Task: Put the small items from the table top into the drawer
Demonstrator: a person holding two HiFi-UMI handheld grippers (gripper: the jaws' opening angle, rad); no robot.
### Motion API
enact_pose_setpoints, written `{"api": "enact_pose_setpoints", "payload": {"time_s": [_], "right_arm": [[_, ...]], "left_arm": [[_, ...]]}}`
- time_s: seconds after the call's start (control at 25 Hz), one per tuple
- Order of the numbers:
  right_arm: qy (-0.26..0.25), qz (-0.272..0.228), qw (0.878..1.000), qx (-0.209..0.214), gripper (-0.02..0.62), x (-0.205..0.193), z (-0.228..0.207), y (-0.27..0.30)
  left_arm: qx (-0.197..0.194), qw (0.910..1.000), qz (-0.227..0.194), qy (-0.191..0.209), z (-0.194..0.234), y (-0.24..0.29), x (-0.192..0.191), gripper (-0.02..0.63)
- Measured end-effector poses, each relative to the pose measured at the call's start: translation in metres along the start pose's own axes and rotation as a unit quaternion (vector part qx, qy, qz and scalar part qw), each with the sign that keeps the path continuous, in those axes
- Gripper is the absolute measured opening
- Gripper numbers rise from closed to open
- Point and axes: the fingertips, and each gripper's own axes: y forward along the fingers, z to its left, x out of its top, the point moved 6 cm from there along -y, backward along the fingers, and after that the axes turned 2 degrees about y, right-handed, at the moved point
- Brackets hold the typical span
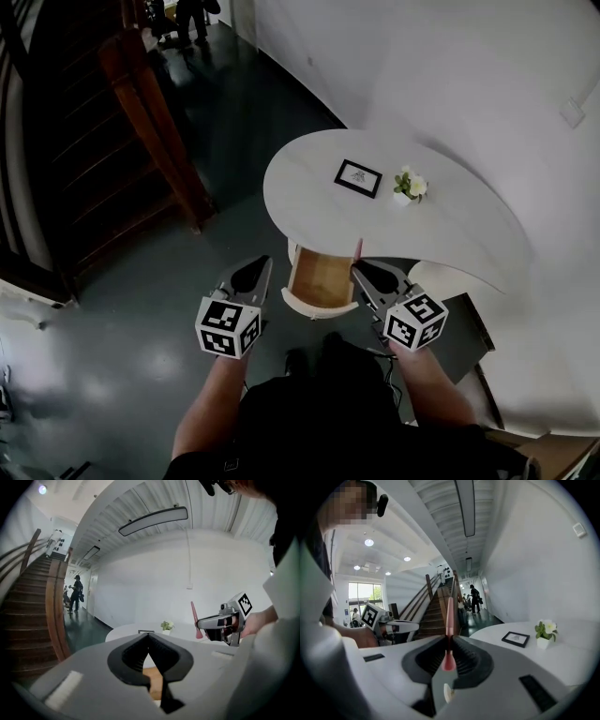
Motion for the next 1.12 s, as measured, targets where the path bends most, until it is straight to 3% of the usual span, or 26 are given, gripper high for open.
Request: {"api": "enact_pose_setpoints", "payload": {"time_s": [0.28, 0.56, 1.12], "right_arm": [[-0.013, 0.049, 0.998, 0.022, 0.052, -0.014, -0.004, 0.053], [-0.012, 0.103, 0.994, 0.042, 0.052, -0.052, -0.025, 0.087], [-0.032, 0.227, 0.97, 0.086, 0.052, -0.146, -0.058, 0.136]], "left_arm": [[-0.001, 0.9989, 0.017, -0.044, 0.025, 0.017, -0.028, 0.011], [-0.012, 0.9967, 0.055, -0.059, 0.026, 0.049, -0.059, 0.011], [-0.024, 0.9889, 0.114, -0.092, 0.029, 0.103, -0.137, 0.011]]}}
